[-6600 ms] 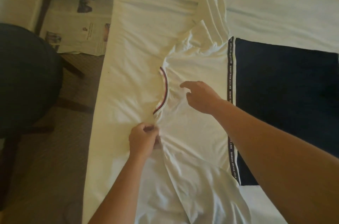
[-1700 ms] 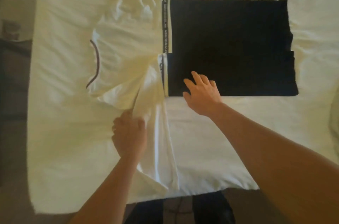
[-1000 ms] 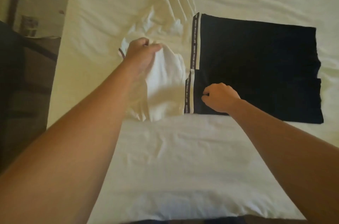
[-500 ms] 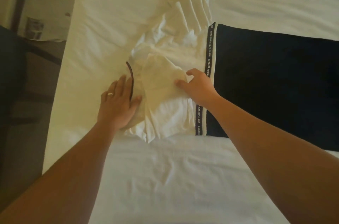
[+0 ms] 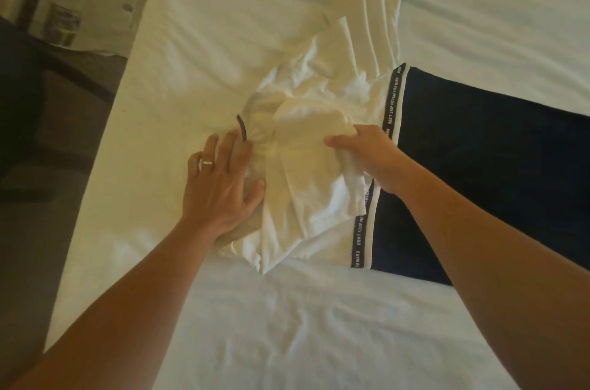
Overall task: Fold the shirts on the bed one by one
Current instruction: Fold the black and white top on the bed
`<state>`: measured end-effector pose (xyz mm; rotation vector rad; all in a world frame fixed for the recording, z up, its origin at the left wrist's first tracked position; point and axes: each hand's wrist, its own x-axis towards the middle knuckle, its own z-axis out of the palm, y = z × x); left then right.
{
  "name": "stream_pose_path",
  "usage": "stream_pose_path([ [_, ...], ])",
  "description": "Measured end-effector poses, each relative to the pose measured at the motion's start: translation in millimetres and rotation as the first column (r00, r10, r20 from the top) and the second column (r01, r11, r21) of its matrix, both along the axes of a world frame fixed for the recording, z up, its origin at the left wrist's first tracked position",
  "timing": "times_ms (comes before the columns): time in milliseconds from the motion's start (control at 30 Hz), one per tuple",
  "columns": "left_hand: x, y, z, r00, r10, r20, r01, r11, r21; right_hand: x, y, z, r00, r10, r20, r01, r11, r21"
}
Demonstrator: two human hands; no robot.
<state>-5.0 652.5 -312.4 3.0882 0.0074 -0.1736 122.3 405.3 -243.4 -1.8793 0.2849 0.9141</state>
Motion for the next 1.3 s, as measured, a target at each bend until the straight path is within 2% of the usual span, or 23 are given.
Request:
stream_pose_path([
  [67, 1.2, 3.8, -8.5, 0.999, -0.025, -0.030, 0.025, 1.000, 0.000, 11.8, 2.1, 3.9, 0.992, 0.030, -0.124, -0.025, 0.999, 0.046],
  [133, 2.8, 4.7, -15.1, 0.997, 0.010, -0.080, -0.013, 0.999, -0.044, 33.1, 6.6, 11.1, 0.974, -0.071, -0.217, 0.109, 0.980, 0.169],
  [167, 3.6, 4.9, -16.9, 0.994, 0.030, -0.102, -0.038, 0.997, -0.074, 47.1, 8.9, 17.2, 0.958, -0.172, -0.230, 0.226, 0.946, 0.232],
  [233, 4.6, 6.6, -19.2, 0.992, 0.042, -0.117, -0.056, 0.991, -0.120, 76.9, 13.7, 29.6, 0.894, -0.395, -0.213, 0.448, 0.813, 0.372],
  [300, 5.2, 8.2, -19.8, 0.991, 0.044, -0.129, -0.061, 0.989, -0.133, 101.6, 14.3, 38.3, 0.846, -0.502, -0.181, 0.523, 0.713, 0.467],
  [333, 5.8, 8.6, -20.1, 0.989, 0.050, -0.137, -0.069, 0.988, -0.138, 108.6, 15.9, 39.9, 0.851, -0.506, -0.138, 0.509, 0.734, 0.450],
  [400, 7.5, 8.3, -19.1, 0.984, 0.077, -0.159, -0.102, 0.983, -0.155, 107.9, 22.5, 35.1, 0.872, -0.483, 0.074, 0.451, 0.854, 0.260],
  [467, 8.2, 7.7, -17.2, 0.980, 0.093, -0.178, -0.125, 0.975, -0.181, 88.6, 35.3, 25.1, 0.847, -0.367, 0.385, 0.379, 0.924, 0.048],
  [500, 8.4, 7.6, -16.0, 0.978, 0.095, -0.186, -0.131, 0.973, -0.192, 74.9, 42.0, 19.1, 0.836, -0.244, 0.492, 0.303, 0.952, -0.043],
  [533, 8.5, 8.1, -15.1, 0.977, 0.097, -0.192, -0.135, 0.971, -0.199, 60.8, 47.3, 11.4, 0.835, -0.084, 0.544, 0.183, 0.974, -0.130],
  [600, 8.5, 8.1, -14.5, 0.975, 0.098, -0.201, -0.140, 0.968, -0.207, 38.3, 53.1, -3.5, 0.808, 0.237, 0.540, -0.092, 0.955, -0.281],
  [667, 8.0, 8.1, -15.6, 0.974, 0.099, -0.203, -0.140, 0.970, -0.200, 31.5, 59.9, -14.2, 0.710, 0.488, 0.509, -0.281, 0.858, -0.430],
  [733, 7.6, 8.5, -18.1, 0.978, 0.093, -0.188, -0.130, 0.973, -0.191, 36.4, 70.5, -17.8, 0.594, 0.645, 0.480, -0.393, 0.754, -0.527],
  [833, 6.1, 8.1, -21.2, 0.983, 0.087, -0.160, -0.117, 0.975, -0.188, 46.8, 90.0, -17.1, 0.397, 0.849, 0.348, -0.532, 0.522, -0.667],
  [867, 5.9, 8.9, -22.1, 0.984, 0.089, -0.153, -0.118, 0.974, -0.194, 52.0, 94.8, -15.6, 0.351, 0.884, 0.308, -0.530, 0.459, -0.713],
  [900, 6.3, 9.6, -22.8, 0.986, 0.091, -0.141, -0.119, 0.972, -0.202, 58.7, 98.5, -13.2, 0.351, 0.887, 0.301, -0.502, 0.450, -0.739],
  [933, 6.8, 10.5, -23.9, 0.988, 0.089, -0.127, -0.115, 0.971, -0.210, 66.5, 100.2, -11.3, 0.395, 0.862, 0.317, -0.470, 0.486, -0.737],
  [1033, 8.1, 12.4, -25.3, 0.995, 0.074, -0.071, -0.088, 0.971, -0.220, 87.4, 98.8, -7.3, 0.596, 0.667, 0.447, -0.294, 0.699, -0.651],
  [1100, 8.4, 12.5, -25.1, 0.995, 0.086, -0.056, -0.096, 0.969, -0.229, 97.0, 93.7, -5.5, 0.677, 0.531, 0.509, -0.132, 0.769, -0.626],
  [1133, 8.9, 12.5, -24.2, 0.994, 0.097, -0.057, -0.108, 0.963, -0.245, 99.5, 90.5, -5.1, 0.696, 0.497, 0.518, -0.078, 0.770, -0.633],
  [1200, 9.6, 14.1, -18.6, 0.993, 0.099, -0.061, -0.112, 0.954, -0.280, 95.3, 84.0, -2.9, 0.673, 0.558, 0.485, -0.068, 0.700, -0.711],
  [1267, 9.7, 20.1, -12.3, 0.997, 0.061, -0.049, -0.072, 0.952, -0.296, 77.8, 81.3, -0.9, 0.542, 0.706, 0.456, -0.109, 0.597, -0.795],
  [1300, 8.9, 24.8, -10.3, 0.999, 0.034, -0.031, -0.042, 0.954, -0.295, 65.2, 82.4, -0.7, 0.462, 0.750, 0.473, -0.149, 0.591, -0.792],
])
